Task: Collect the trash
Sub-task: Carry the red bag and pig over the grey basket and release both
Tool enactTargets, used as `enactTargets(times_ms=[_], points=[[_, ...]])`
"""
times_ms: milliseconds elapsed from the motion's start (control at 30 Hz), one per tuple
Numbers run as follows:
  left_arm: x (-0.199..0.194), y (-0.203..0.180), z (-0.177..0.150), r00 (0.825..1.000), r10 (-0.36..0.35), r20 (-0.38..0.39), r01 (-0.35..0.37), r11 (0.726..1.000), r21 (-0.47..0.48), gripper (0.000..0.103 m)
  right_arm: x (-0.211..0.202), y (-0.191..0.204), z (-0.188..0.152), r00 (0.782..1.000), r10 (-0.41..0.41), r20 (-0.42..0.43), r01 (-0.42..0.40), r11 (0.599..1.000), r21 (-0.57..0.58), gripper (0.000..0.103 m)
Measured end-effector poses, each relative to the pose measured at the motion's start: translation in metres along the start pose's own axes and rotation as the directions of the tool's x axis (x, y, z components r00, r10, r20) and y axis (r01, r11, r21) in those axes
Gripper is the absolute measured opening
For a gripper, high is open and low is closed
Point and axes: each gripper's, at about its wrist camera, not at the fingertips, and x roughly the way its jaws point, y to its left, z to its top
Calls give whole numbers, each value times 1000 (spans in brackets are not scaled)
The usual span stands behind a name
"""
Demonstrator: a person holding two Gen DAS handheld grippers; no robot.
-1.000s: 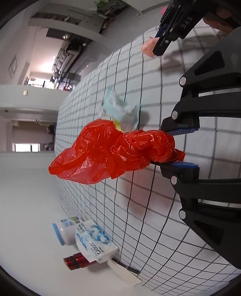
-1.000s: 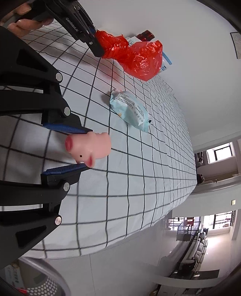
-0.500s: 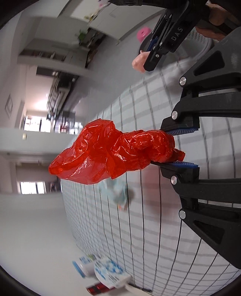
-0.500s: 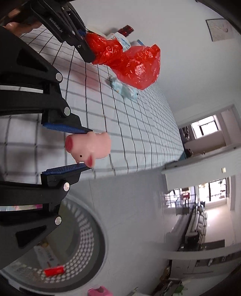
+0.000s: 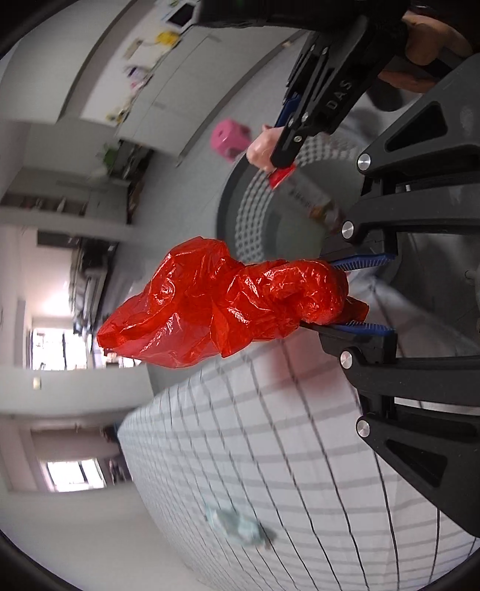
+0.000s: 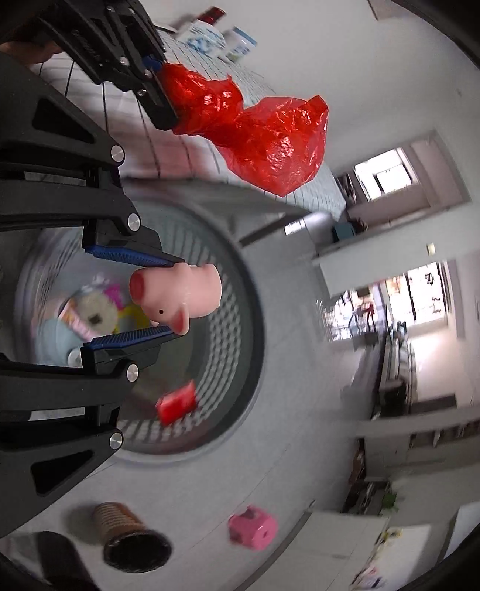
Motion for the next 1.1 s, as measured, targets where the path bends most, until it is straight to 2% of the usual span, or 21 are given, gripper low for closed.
enactTargets(times_ms=[300, 633, 867, 967, 1033, 1100], points=[[35, -35, 0, 996, -47, -77, 53, 996, 73, 23, 4, -32, -9, 999, -37, -28, 39, 998, 47, 31], [72, -42, 1, 983, -68, -170, 83, 993, 87, 24, 25, -44, -9, 996, -40, -77, 44, 997, 56, 31], [82, -40, -1, 979, -62, -192, 79, 994, 80, 26, 32, -41, -9, 996, -37, -85, 41, 998, 50, 31], [84, -40, 1, 979, -56, -195, 70, 995, 71, 32, 31, -41, -8, 996, -37, -77, 40, 998, 46, 36], [84, -39, 1, 980, -52, -194, 66, 996, 64, 43, 29, -41, -8, 997, -38, -64, 41, 998, 47, 46], [84, -38, 1, 981, -48, -188, 60, 996, 60, 55, 28, -43, -7, 998, -40, -57, 43, 998, 49, 49]])
